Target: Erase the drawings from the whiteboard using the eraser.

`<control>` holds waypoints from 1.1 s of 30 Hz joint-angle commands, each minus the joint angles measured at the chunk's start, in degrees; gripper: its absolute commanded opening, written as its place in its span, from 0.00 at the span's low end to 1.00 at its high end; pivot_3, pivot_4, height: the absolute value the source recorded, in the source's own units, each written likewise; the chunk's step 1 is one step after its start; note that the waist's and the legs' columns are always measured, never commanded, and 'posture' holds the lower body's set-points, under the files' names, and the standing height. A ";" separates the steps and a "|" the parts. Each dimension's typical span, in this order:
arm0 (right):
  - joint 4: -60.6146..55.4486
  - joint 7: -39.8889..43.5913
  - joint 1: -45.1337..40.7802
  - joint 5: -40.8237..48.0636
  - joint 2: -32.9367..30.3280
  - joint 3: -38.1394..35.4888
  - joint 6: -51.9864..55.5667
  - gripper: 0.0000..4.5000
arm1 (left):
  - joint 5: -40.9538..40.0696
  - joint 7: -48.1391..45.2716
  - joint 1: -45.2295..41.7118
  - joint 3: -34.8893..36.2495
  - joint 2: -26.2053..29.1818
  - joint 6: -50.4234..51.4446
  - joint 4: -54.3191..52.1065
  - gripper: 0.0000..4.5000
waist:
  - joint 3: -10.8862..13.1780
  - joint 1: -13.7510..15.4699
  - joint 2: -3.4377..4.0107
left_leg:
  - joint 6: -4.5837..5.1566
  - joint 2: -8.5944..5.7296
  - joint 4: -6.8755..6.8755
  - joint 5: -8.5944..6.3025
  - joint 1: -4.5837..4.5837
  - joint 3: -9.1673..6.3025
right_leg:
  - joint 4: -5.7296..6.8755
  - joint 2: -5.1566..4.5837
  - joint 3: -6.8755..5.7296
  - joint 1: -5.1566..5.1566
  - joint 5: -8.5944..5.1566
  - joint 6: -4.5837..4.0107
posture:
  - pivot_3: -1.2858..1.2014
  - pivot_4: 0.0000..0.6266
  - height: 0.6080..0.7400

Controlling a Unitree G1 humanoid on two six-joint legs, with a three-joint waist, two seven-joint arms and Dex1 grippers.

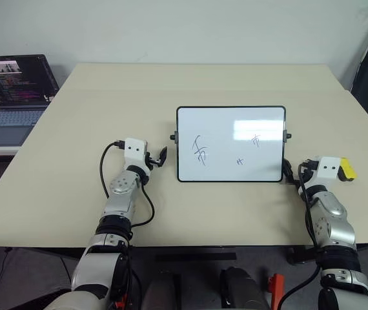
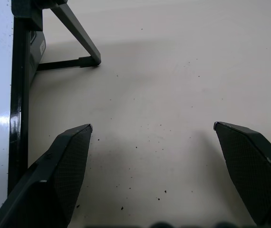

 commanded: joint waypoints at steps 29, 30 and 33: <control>14.93 18.51 -9.14 6.79 -27.34 -8.31 12.68 1.00 | -33.41 -37.99 5.92 -9.99 15.17 43.06 -52.70 1.00 | -0.01 0.21 -0.02 | 0.01 0.01 0.03 0.00 0.01 0.09 | 0.01 0.03 0.11 0.01 0.00 0.01 | 0.52 0.24 1.00; 17.29 20.14 -10.03 6.57 -27.71 -7.87 12.10 1.00 | -33.06 -38.65 5.50 -11.64 14.52 43.45 -53.17 1.00 | -0.01 0.18 -0.02 | 0.01 0.01 0.03 -0.01 0.01 0.10 | 0.01 0.03 0.12 0.00 0.00 0.01 | 0.52 0.24 1.00; 24.14 22.72 -12.98 5.27 -28.44 -6.62 9.65 1.00 | -31.57 -39.29 4.14 -13.93 13.10 43.17 -52.43 1.00 | -0.01 -0.31 -0.02 | 0.01 0.01 0.03 0.00 0.00 0.13 | 0.02 0.04 0.16 -0.03 0.00 0.00 | 0.52 0.24 1.00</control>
